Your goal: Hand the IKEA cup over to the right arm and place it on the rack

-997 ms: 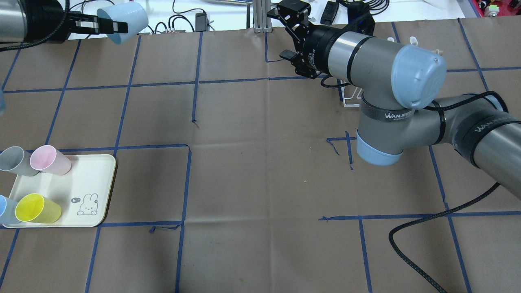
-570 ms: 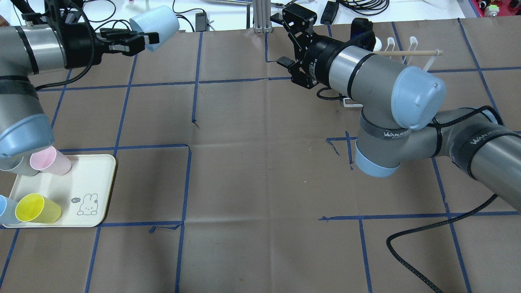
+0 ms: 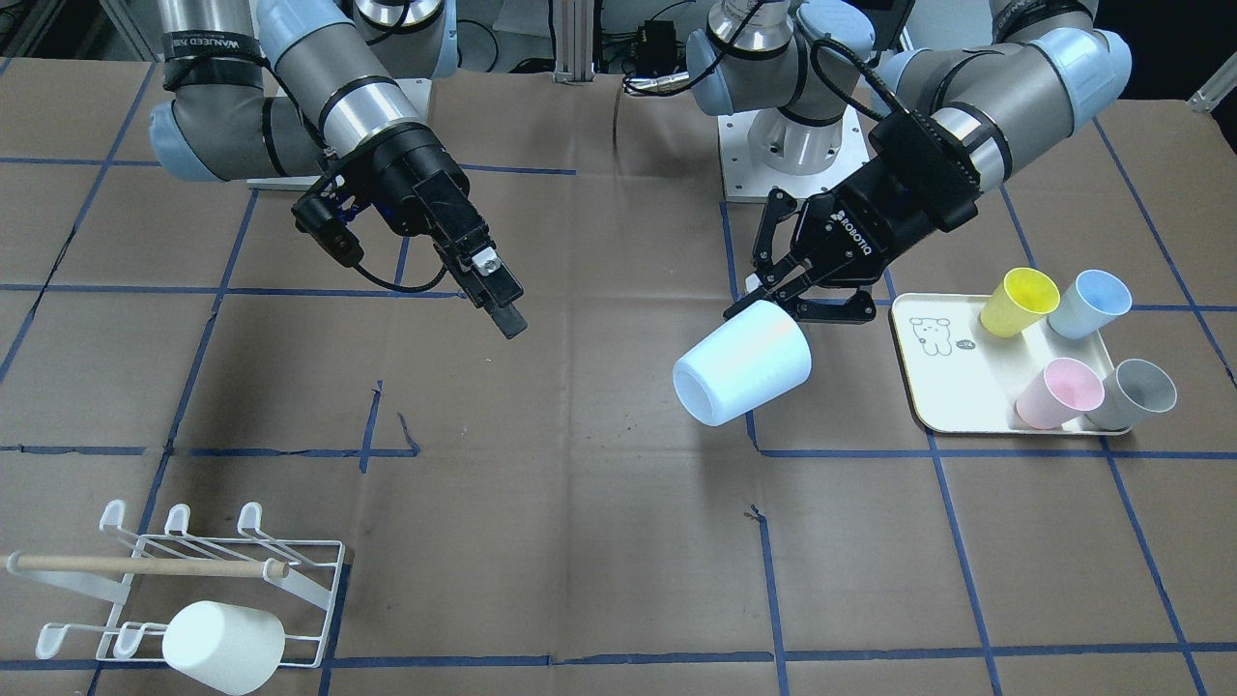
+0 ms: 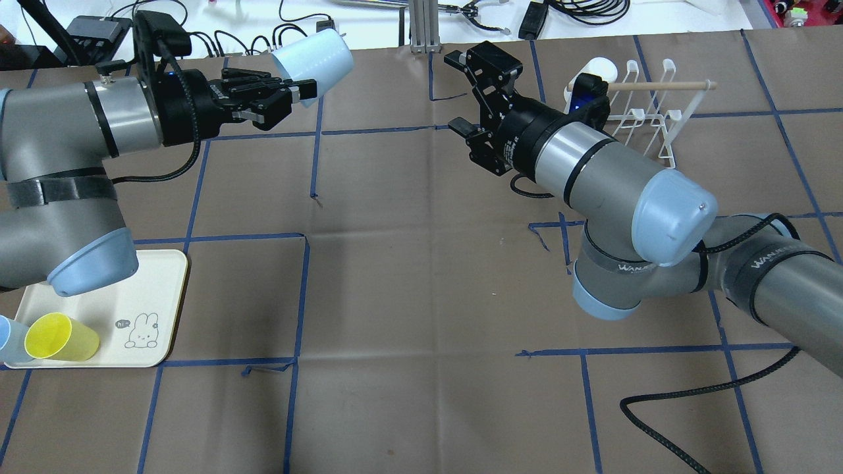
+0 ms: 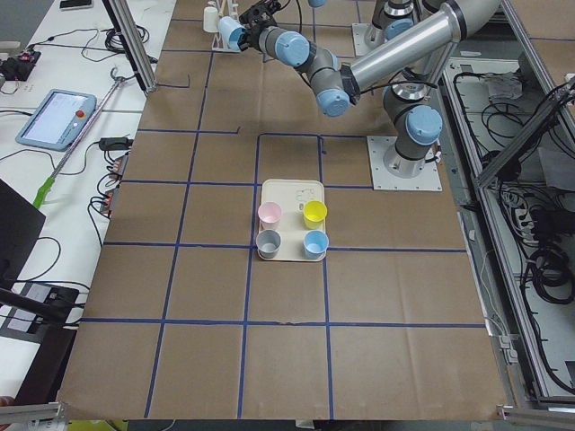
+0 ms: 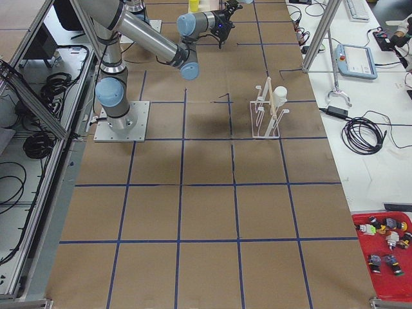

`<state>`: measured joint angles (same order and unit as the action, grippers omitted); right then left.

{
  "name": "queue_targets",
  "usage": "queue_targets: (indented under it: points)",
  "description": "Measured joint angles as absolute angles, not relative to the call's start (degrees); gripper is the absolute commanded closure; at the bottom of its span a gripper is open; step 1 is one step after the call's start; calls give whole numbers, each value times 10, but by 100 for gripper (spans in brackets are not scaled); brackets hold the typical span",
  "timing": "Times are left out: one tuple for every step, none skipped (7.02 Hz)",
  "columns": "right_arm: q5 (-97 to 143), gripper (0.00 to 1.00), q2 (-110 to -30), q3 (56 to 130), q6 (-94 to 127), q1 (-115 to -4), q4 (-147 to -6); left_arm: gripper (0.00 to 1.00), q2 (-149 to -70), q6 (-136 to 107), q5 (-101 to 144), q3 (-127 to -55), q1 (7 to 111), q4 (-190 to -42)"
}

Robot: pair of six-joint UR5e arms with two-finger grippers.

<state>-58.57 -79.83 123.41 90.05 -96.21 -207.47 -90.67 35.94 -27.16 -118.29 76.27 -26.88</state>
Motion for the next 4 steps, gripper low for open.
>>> queue_targets:
  points:
    - [-586,0,-798,1236,899,-962,-2075,100,-907,361,-279,-1184,776,-269]
    - [-586,0,-797,1237,897,-963,-2074,100,-907,364,-296,-1184,794,-269]
    - [-588,0,-797,1237,894,-964,-2073,100,-910,367,-316,-1183,814,-269]
    - [-590,0,-797,1237,895,-966,-2072,100,-918,371,-329,-1182,828,-262]
